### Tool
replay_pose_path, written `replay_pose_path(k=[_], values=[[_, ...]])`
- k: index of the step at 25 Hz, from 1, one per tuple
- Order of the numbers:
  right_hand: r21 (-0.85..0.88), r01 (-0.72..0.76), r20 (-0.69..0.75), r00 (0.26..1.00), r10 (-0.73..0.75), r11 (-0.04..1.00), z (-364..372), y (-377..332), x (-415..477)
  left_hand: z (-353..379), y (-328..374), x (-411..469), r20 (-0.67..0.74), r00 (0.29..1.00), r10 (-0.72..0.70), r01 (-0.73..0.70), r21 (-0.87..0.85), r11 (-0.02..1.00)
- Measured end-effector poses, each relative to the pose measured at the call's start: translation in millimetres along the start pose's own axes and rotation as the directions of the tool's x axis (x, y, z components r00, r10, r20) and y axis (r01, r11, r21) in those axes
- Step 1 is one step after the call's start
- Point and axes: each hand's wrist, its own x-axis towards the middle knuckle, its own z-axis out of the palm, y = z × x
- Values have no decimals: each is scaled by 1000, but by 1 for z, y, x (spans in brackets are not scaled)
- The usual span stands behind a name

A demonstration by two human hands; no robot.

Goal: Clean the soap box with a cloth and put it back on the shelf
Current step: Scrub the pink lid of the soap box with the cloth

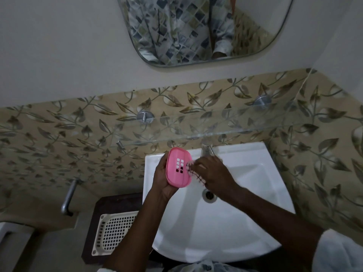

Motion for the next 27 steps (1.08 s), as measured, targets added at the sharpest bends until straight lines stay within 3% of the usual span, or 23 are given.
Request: replay_pose_path(k=[4, 7, 10, 13, 15, 18, 19, 20, 21, 22, 23, 24, 25, 26, 27], values=[[62, 147, -44, 989, -144, 987, 18, -30, -23, 0, -4, 0, -11, 995, -98, 98, -3, 995], [11, 248, -51, 968, -247, 969, 13, -15, 9, 5, -18, -6, 71, 980, -185, 190, -81, 978], [-38, 155, -56, 986, -157, 987, -4, 23, 33, 3, -22, -8, 85, 991, -106, 108, -25, 994], [-9, 60, -44, 997, -61, 998, -2, 18, 4, -1, -9, -3, -8, 1000, -28, 28, 16, 999], [84, 52, -20, 999, -51, 995, 3, -8, -21, -2, -5, 2, -40, 999, -22, 23, 21, 1000], [162, 155, 4, 987, -158, 974, -4, -31, -14, -8, -11, 2, 1, 998, -55, 55, -9, 998], [203, 152, -4, 988, -154, 967, -11, -33, -1, -13, -11, 2, 35, 997, -68, 68, 8, 998], [304, 43, -23, 999, -38, 952, -16, -35, 9, -18, -7, 2, 86, 993, -82, 79, 37, 996], [488, -160, -29, 980, 199, 858, -21, -33, 16, -22, -1, 0, 139, 986, -95, 85, 77, 993], [726, -390, 70, 861, 503, 566, -29, -26, 25, -25, 5, -2, 175, 979, -103, 84, 113, 990], [869, -484, 301, 681, 667, 102, -37, -18, 33, -28, 11, -2, 192, 975, -113, 88, 134, 987], [855, -428, 506, 562, 655, -293, -42, -9, 35, -31, 15, -3, 208, 969, -135, 108, 139, 984], [786, -351, 615, 525, 588, -509, -45, -3, 32, -33, 18, -5, 226, 961, -160, 129, 146, 981], [746, -354, 657, 531, 536, -564, -48, -2, 29, -34, 20, -5, 243, 954, -177, 143, 151, 978], [745, -400, 660, 557, 503, -534, -49, -5, 27, -34, 19, -6, 250, 949, -189, 155, 151, 976]])
